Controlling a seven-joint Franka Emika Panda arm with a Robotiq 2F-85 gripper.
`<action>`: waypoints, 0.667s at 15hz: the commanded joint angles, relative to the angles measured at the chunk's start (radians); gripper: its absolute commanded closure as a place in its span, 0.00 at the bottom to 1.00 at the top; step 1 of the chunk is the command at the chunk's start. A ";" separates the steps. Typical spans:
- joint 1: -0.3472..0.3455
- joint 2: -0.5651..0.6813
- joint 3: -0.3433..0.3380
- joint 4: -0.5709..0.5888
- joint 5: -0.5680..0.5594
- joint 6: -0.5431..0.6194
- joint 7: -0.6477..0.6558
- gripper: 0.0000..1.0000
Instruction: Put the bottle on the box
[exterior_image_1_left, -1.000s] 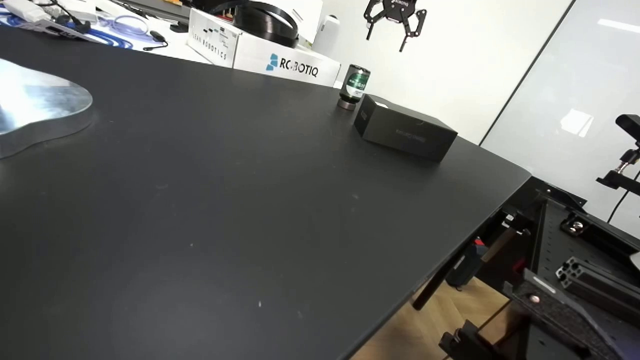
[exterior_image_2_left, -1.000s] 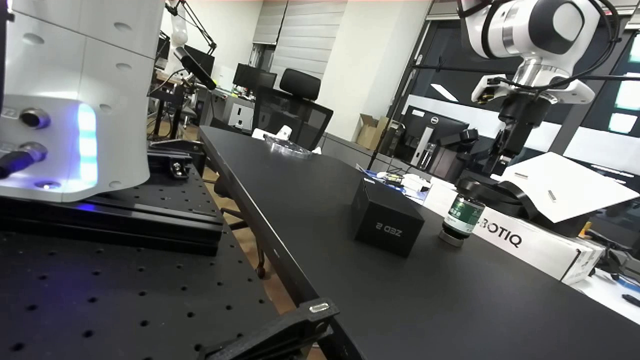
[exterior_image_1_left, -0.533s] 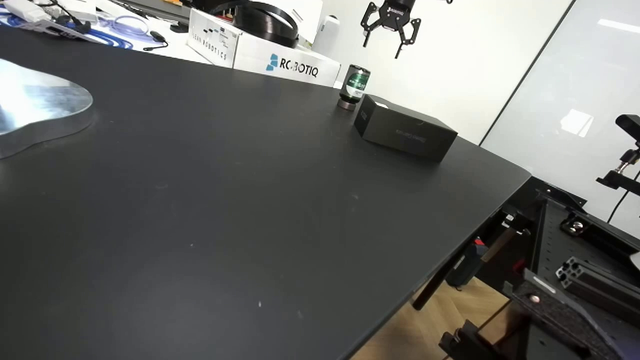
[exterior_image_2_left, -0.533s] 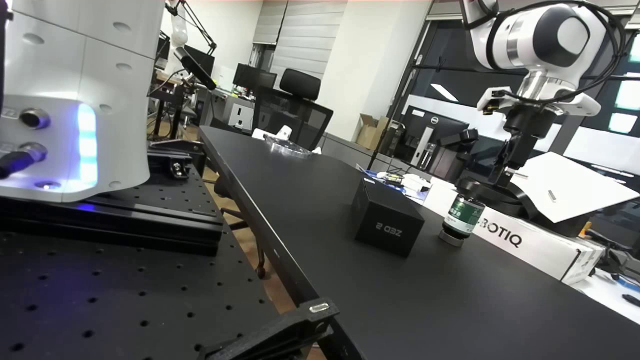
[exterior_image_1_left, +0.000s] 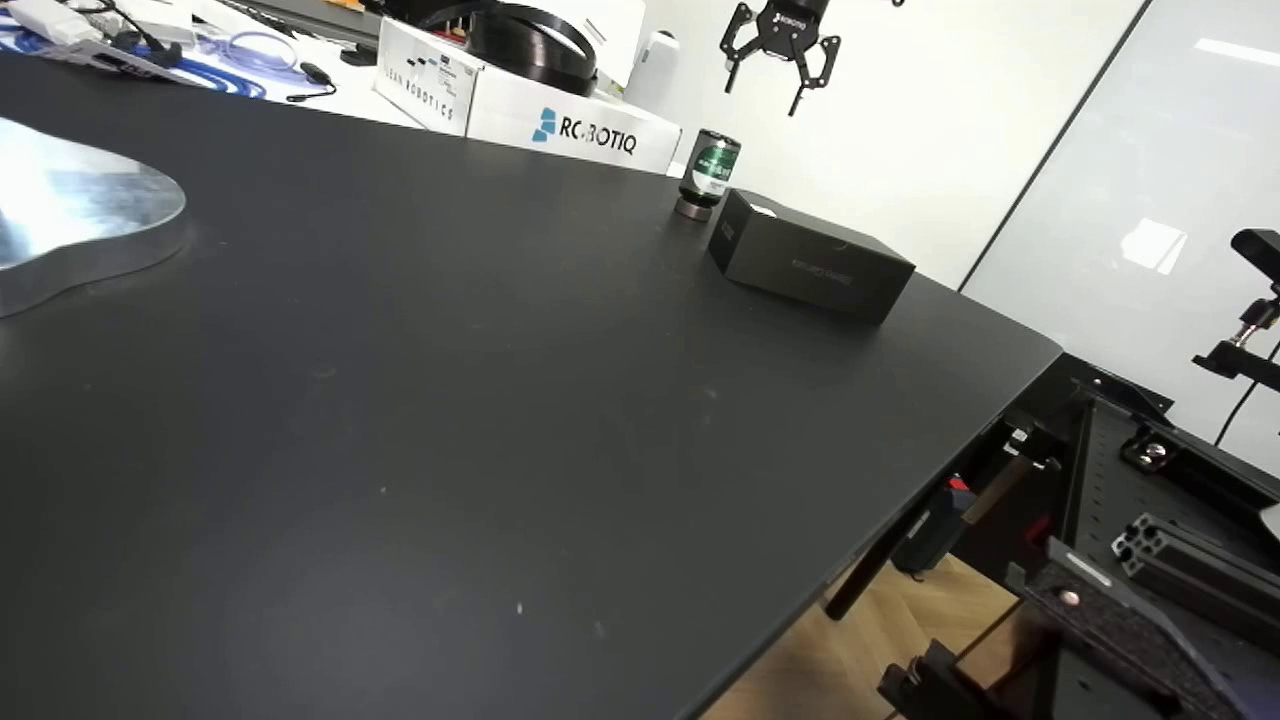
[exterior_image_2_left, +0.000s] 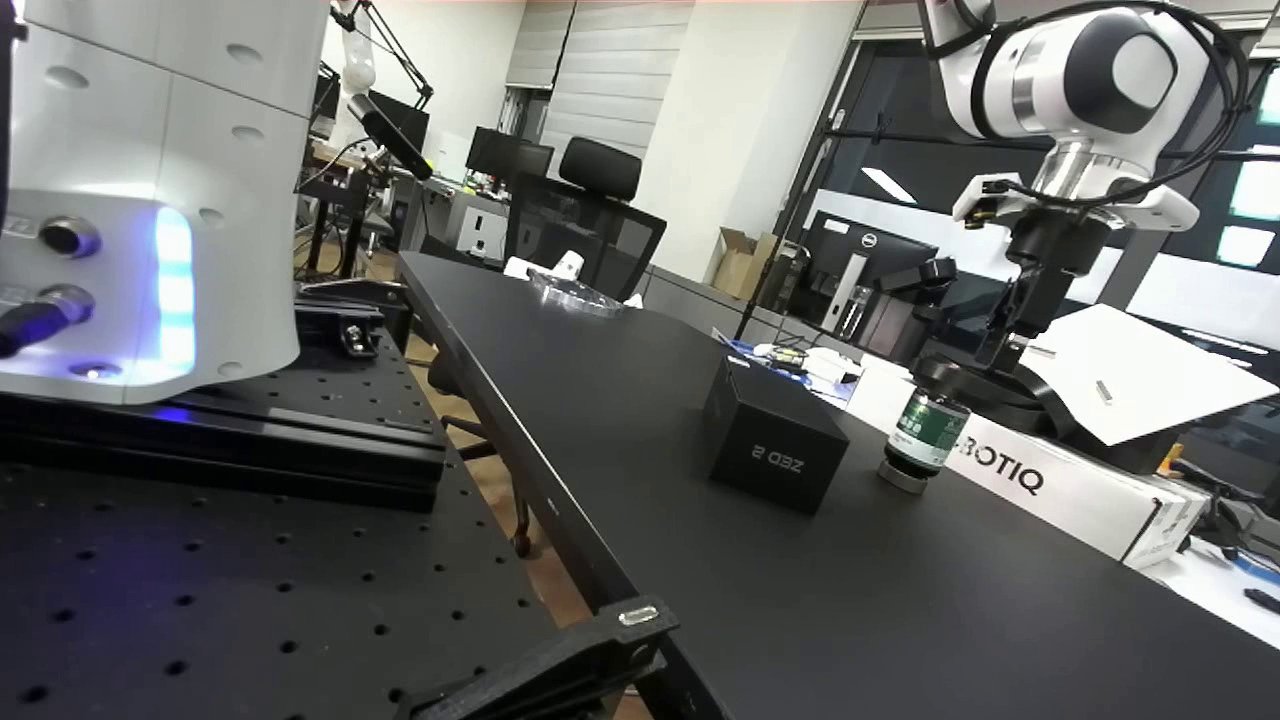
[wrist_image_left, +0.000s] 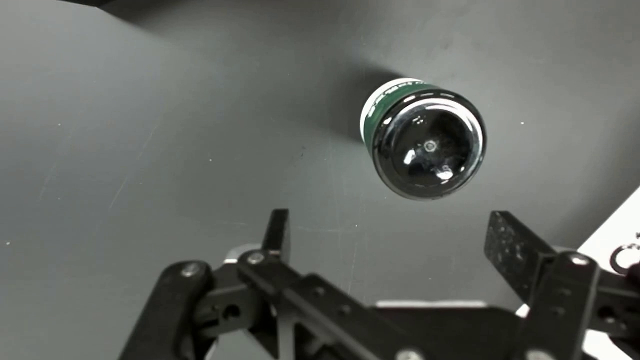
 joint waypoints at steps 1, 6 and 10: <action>0.012 0.007 0.001 0.008 0.006 0.015 0.003 0.00; 0.020 0.033 0.016 -0.002 0.020 0.138 -0.010 0.00; 0.022 0.080 0.017 0.014 0.026 0.184 -0.004 0.00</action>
